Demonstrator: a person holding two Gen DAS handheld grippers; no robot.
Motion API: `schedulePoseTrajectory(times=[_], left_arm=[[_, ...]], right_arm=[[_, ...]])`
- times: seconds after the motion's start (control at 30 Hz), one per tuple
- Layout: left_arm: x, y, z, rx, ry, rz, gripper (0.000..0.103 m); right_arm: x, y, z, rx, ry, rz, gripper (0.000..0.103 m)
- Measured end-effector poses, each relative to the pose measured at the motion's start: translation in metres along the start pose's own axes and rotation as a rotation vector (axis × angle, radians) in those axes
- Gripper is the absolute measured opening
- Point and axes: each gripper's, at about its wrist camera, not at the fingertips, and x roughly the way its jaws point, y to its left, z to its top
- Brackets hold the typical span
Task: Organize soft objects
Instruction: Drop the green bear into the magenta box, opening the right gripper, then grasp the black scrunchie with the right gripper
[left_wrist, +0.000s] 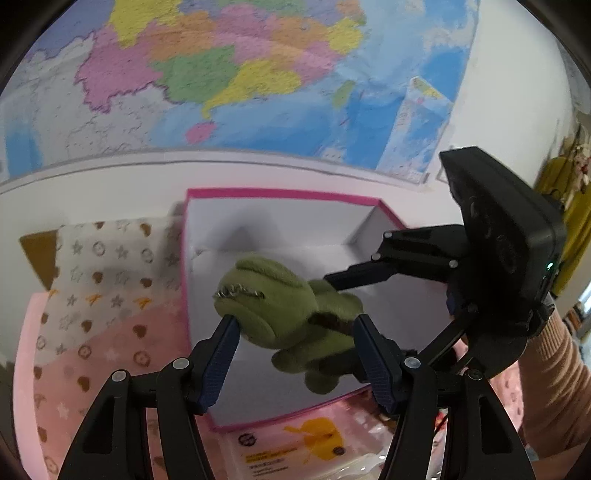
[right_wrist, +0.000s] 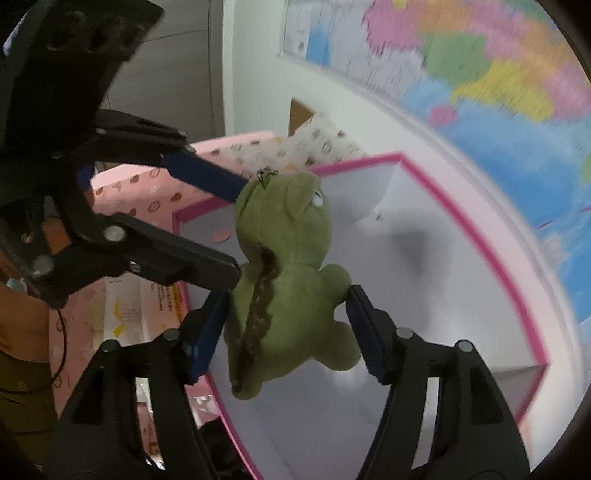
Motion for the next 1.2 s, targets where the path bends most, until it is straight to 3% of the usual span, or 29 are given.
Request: schedulePoseTrajectory(times=[0.13,0.3,0.47,0.67,0.87,1.03,1.2], left_arm=[[-0.01,-0.001,-0.006,0.001,-0.032,0.044,0.065],[-0.024,-0.008,-0.012,0.022,-0.084,0.061,0.065],[-0.033,-0.019,-0.021,0.043,-0.108,0.034,0.07],[-0.042,-0.041,-0.036,0.078,-0.123,-0.019,0.074],[-0.039,-0.064,-0.056,0.129,-0.097,-0.074,0.076],[-0.024,-0.075,-0.07,0.136,-0.041,-0.11,0.076],[-0.003,-0.083,-0.081,0.134,0.024,-0.134,0.076]], right_arm=[[-0.003,0.001,-0.002,0.035,-0.004,-0.043,0.067],[-0.038,-0.009,-0.017,0.19,-0.113,-0.059,0.069],[-0.077,0.005,-0.04,0.311,-0.223,-0.046,0.07],[-0.119,0.035,-0.072,0.39,-0.296,-0.117,0.07],[-0.128,0.041,-0.112,0.512,-0.271,-0.2,0.07],[-0.115,0.034,-0.155,0.671,-0.214,-0.167,0.07],[-0.102,0.033,-0.169,0.737,-0.197,-0.163,0.07]])
